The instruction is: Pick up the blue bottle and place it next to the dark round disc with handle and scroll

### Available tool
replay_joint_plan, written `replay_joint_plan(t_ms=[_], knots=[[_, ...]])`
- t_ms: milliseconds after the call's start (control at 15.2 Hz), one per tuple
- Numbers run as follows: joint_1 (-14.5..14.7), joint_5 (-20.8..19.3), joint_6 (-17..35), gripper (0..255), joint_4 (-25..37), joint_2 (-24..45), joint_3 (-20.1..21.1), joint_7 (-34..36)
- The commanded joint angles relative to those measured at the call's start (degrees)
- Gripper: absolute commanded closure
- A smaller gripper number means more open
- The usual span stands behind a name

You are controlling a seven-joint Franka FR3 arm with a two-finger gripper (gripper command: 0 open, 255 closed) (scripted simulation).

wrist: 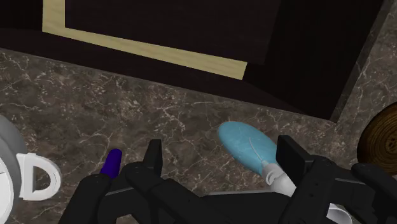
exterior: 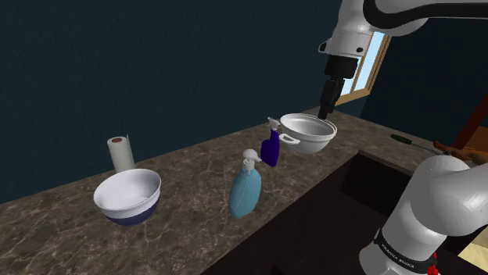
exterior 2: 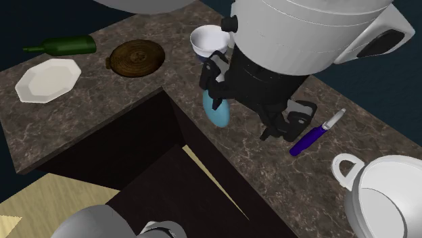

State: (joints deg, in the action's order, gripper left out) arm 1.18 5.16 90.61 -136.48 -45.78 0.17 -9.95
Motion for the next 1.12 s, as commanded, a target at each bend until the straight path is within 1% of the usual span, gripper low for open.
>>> replay_joint_plan(t_ms=[0,264,528,792,1056], knots=[[0.0,0.0,0.0,0,0.0,0.0,0.0,0.0],[1.1,3.4,7.5,0,-2.7,2.6,3.8,4.4],[2.2,6.3,15.2,0,-4.0,6.6,7.7,8.6],[3.0,8.5,23.0,0,-3.9,12.0,11.6,12.7],[3.3,9.5,30.5,0,-2.4,18.5,15.5,17.0]])
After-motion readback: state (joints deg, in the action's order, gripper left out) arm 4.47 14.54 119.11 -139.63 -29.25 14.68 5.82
